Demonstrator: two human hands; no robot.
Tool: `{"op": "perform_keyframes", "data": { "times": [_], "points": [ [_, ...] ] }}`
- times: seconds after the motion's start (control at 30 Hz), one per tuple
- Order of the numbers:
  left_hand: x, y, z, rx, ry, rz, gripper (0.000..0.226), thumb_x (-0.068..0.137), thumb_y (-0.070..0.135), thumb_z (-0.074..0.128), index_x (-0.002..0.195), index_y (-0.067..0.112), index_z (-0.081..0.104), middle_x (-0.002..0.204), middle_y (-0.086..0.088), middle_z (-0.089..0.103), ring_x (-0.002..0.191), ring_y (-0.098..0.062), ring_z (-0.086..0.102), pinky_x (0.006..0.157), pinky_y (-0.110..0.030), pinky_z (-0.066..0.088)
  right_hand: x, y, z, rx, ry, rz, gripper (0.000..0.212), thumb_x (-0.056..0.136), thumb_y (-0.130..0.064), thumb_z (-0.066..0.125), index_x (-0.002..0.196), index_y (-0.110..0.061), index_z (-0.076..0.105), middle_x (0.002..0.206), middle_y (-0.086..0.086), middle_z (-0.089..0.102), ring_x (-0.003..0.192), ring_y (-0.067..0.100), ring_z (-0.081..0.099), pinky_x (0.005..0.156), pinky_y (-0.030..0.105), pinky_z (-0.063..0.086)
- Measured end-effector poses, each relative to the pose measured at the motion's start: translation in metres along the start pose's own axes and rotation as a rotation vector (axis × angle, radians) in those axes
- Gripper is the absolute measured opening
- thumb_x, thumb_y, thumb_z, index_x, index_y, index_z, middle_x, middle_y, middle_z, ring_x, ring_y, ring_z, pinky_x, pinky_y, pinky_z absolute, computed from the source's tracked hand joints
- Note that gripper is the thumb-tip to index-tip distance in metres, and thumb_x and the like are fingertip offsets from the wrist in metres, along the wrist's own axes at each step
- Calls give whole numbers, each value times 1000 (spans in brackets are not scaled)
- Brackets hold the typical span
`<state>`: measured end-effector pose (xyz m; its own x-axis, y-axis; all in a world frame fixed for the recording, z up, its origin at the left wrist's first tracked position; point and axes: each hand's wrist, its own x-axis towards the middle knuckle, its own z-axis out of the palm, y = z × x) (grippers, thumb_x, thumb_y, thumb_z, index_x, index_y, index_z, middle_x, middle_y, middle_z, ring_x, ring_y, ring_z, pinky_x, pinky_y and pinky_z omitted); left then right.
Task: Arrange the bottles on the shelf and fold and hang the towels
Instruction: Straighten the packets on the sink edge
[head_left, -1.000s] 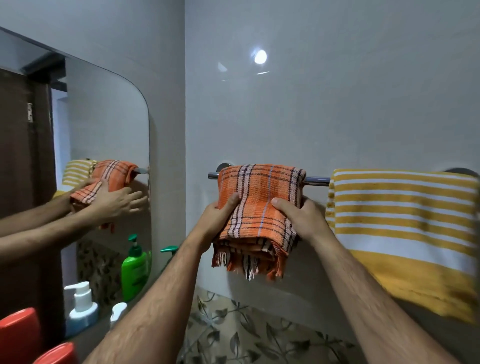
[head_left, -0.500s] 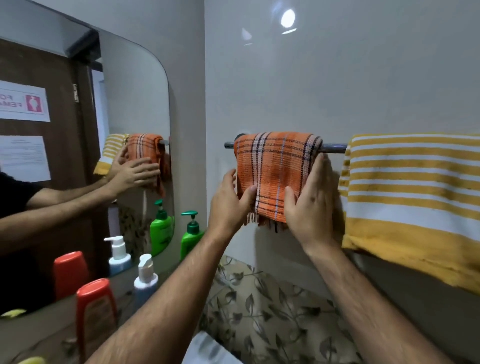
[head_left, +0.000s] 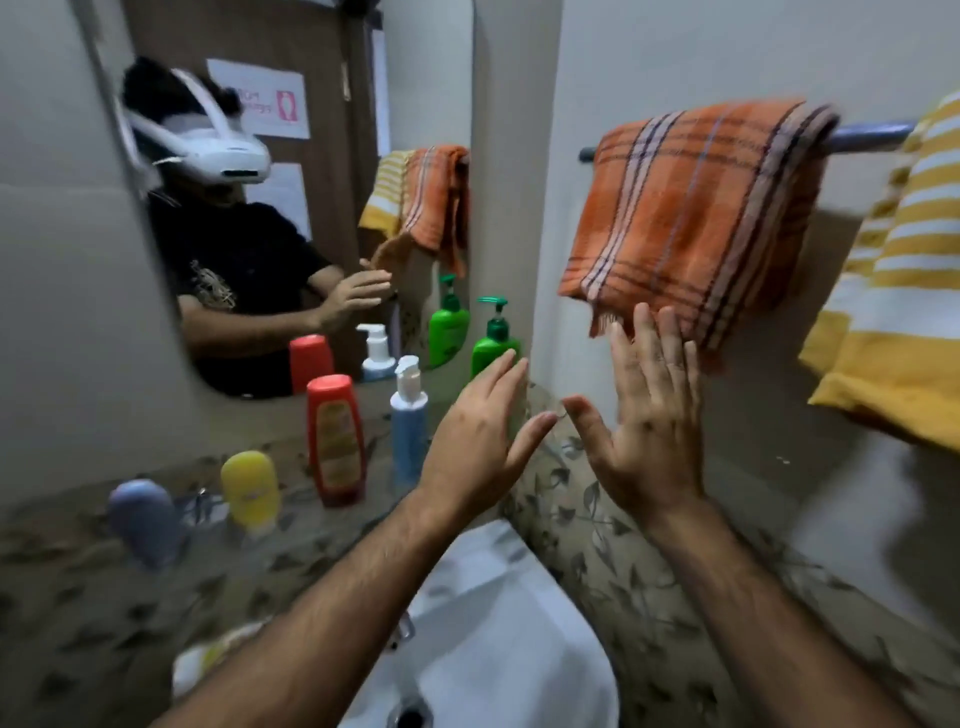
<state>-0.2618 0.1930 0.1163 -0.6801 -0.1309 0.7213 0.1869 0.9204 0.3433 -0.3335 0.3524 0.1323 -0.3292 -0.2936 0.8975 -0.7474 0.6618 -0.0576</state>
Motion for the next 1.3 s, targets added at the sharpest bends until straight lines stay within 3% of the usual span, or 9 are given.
{"op": "perform_keyframes", "data": {
  "times": [0.27, 0.47, 0.73, 0.93, 1.1, 1.3],
  "points": [
    [-112, -34, -7, 293, -163, -124, 78, 93, 61, 38, 148, 7, 33, 156, -11, 32, 144, -22, 29, 117, -33, 23, -69, -20, 43, 239, -333, -20, 98, 87, -80, 17, 153, -8, 29, 162, 16, 19, 152, 29, 8, 122, 49, 10],
    [-184, -55, -24, 374, -247, -313, 88, 88, 72, 25, 150, 9, 29, 159, -8, 26, 147, -21, 22, 117, -31, 16, -123, -62, 77, 325, -576, -68, 101, 84, -84, 14, 155, -12, 23, 164, 10, 10, 153, 23, 0, 123, 45, 2],
    [-273, -95, -56, 440, -335, -551, 87, 87, 71, 30, 152, 14, 24, 160, -3, 22, 148, -19, 18, 119, -40, 21, -189, -133, 109, 367, -845, -98, 115, 72, -91, -4, 157, -15, 15, 166, 6, 2, 152, 19, -8, 122, 39, -3],
    [-330, -130, -88, 507, -408, -615, 107, 78, 84, 3, 150, 9, 30, 158, -8, 28, 146, -23, 23, 117, -37, 20, -218, -190, 123, 384, -940, -135, 109, 75, -88, 4, 156, -17, 15, 166, 5, 3, 152, 20, -6, 121, 38, -2],
    [-359, -153, -98, 508, -470, -671, 102, 77, 81, 13, 154, 13, 18, 161, -8, 18, 149, -24, 15, 119, -42, 16, -247, -217, 134, 372, -1011, -126, 112, 73, -90, 0, 157, -18, 14, 166, 4, 4, 153, 20, -4, 121, 40, 0],
    [-373, -178, -90, 505, -548, -762, 106, 75, 82, 11, 154, 13, 11, 163, -8, 9, 150, -23, 7, 120, -42, 10, -270, -228, 154, 341, -1123, -77, 100, 81, -83, 19, 157, -19, 12, 166, 4, 3, 153, 22, -3, 121, 41, 4]
  ]
}}
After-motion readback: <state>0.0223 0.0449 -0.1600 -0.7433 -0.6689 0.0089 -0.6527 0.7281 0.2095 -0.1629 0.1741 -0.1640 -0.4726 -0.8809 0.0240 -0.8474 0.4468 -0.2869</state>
